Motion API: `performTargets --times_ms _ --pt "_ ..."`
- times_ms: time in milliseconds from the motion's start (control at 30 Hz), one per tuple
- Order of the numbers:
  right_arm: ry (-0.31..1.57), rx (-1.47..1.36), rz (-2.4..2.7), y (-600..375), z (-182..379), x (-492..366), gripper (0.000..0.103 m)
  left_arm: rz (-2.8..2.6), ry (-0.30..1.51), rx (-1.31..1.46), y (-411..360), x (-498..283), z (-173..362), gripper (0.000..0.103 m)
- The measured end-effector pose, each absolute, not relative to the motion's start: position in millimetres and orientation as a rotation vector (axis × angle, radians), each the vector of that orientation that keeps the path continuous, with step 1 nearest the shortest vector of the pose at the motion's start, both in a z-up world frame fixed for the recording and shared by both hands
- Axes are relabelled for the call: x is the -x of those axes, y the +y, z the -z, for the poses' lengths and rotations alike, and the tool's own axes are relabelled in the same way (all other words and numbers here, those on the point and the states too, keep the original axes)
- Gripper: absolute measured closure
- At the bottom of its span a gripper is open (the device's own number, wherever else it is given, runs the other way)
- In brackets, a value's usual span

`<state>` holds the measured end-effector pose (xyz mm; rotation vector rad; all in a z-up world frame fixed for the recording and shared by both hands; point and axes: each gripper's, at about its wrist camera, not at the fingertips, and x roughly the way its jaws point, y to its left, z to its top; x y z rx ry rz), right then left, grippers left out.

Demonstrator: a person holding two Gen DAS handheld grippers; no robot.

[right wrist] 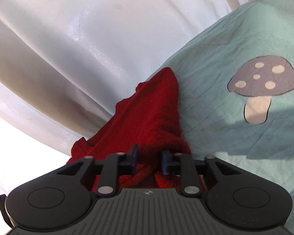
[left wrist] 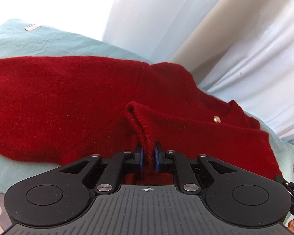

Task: Fold small clothes

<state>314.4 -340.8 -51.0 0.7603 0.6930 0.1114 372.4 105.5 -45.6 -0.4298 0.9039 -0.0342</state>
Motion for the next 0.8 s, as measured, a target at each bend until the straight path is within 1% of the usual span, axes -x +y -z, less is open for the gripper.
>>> performTargets --times_ms 100,167,267,333,367,400,433,467,500,533,567,633,700,800 --pt "0.638 -0.588 -0.035 -332 37 -309 0.089 0.069 0.898 0.435 99 -373 44 0.089" --pt "0.636 -0.451 0.013 -321 32 -310 0.089 0.051 0.919 0.410 93 -376 50 0.089" --pt "0.704 -0.368 0.054 -311 44 -319 0.089 0.039 0.930 0.430 96 -376 61 0.084" --pt "0.706 -0.294 0.049 -305 48 -320 0.090 0.037 0.930 0.457 103 -373 60 0.081" --pt "0.711 -0.260 0.046 -302 46 -320 0.090 0.031 0.930 0.470 107 -371 57 0.077" --pt "0.724 -0.236 0.038 -300 44 -320 0.086 0.028 0.920 0.480 112 -369 54 0.070" --pt "0.739 -0.227 0.026 -298 41 -320 0.086 0.019 0.904 0.478 117 -365 48 0.062" --pt "0.739 -0.235 0.017 -299 37 -318 0.085 0.000 0.890 0.469 121 -361 44 0.046" --pt "0.738 -0.243 0.005 -299 33 -315 0.082 -0.029 0.870 0.462 129 -355 40 0.038" --pt "0.742 -0.240 -0.005 -299 28 -312 0.077 -0.056 0.852 0.464 139 -349 36 0.037" --pt "0.741 -0.237 -0.007 -298 24 -309 0.075 -0.083 0.840 0.480 151 -343 34 0.034" --pt "0.734 -0.227 -0.020 -295 18 -301 0.062 -0.177 0.814 0.541 184 -330 32 0.029" --pt "0.731 -0.195 -0.027 -288 13 -295 0.056 -0.295 0.785 0.616 222 -314 33 0.029" --pt "0.747 -0.097 -0.018 -276 7 -291 0.056 -0.483 0.737 0.738 277 -287 35 0.029"
